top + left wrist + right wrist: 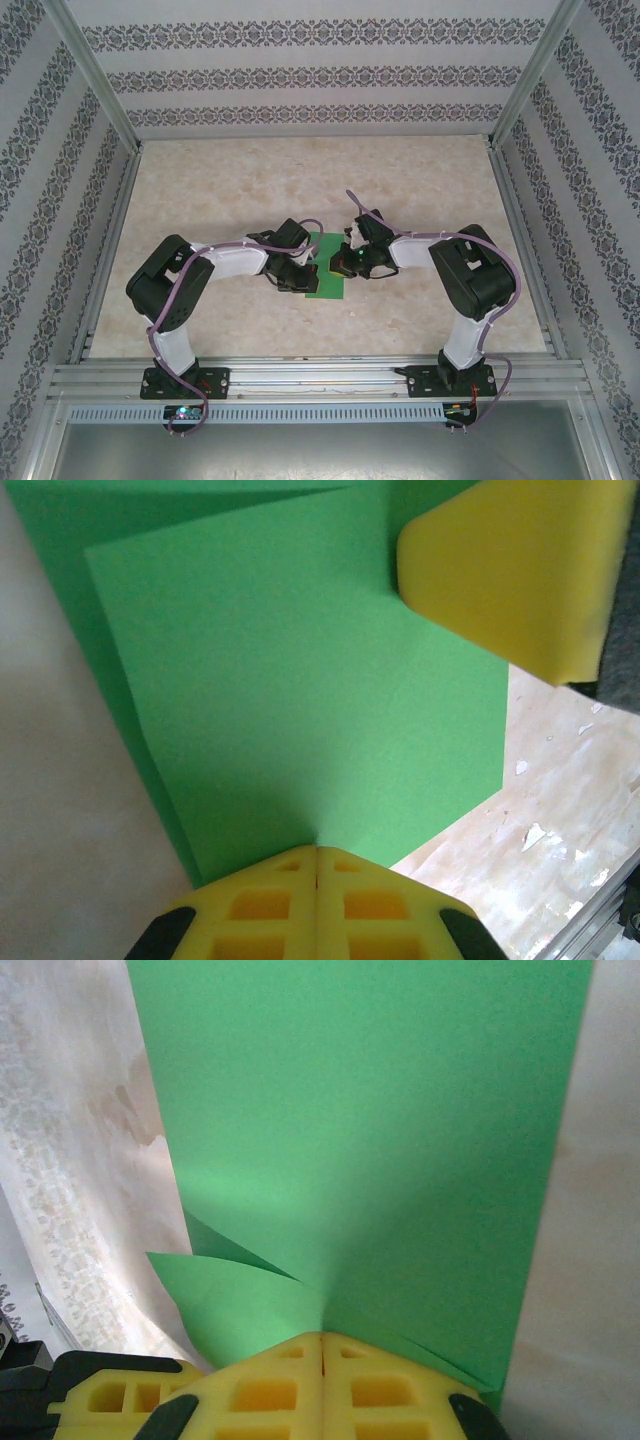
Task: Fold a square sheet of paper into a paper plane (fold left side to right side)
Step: Fold the triangle a second time at the center of the table.
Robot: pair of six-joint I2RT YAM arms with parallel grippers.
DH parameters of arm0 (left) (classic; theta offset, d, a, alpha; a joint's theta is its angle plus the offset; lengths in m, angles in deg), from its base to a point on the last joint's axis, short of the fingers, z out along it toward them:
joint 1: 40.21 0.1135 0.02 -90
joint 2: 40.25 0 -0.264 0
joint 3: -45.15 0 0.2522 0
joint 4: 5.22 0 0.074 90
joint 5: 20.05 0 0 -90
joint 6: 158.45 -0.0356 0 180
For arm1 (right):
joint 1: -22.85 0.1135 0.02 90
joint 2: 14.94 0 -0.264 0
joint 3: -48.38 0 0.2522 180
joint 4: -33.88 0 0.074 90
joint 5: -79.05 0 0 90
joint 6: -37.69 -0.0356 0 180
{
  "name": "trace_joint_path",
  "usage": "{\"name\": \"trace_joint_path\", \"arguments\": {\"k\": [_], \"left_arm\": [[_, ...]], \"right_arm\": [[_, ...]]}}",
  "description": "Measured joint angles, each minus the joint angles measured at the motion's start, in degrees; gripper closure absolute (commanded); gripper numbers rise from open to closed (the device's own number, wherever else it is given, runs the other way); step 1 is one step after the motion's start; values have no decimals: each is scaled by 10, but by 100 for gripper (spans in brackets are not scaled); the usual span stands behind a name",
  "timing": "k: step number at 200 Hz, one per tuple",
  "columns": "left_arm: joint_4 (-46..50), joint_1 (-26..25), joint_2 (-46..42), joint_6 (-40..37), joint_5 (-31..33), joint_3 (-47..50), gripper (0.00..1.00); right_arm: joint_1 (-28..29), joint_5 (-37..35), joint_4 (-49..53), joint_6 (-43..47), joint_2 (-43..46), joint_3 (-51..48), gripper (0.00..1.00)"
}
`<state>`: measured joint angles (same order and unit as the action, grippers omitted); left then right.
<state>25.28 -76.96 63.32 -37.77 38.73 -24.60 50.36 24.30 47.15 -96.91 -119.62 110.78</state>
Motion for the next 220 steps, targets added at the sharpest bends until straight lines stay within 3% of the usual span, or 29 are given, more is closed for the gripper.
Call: {"name": "trace_joint_path", "arguments": {"k": [220], "left_arm": [[-61,0,-70,-5,13,99,95]], "right_arm": [[-8,19,25,17,-11,17,100]]}}
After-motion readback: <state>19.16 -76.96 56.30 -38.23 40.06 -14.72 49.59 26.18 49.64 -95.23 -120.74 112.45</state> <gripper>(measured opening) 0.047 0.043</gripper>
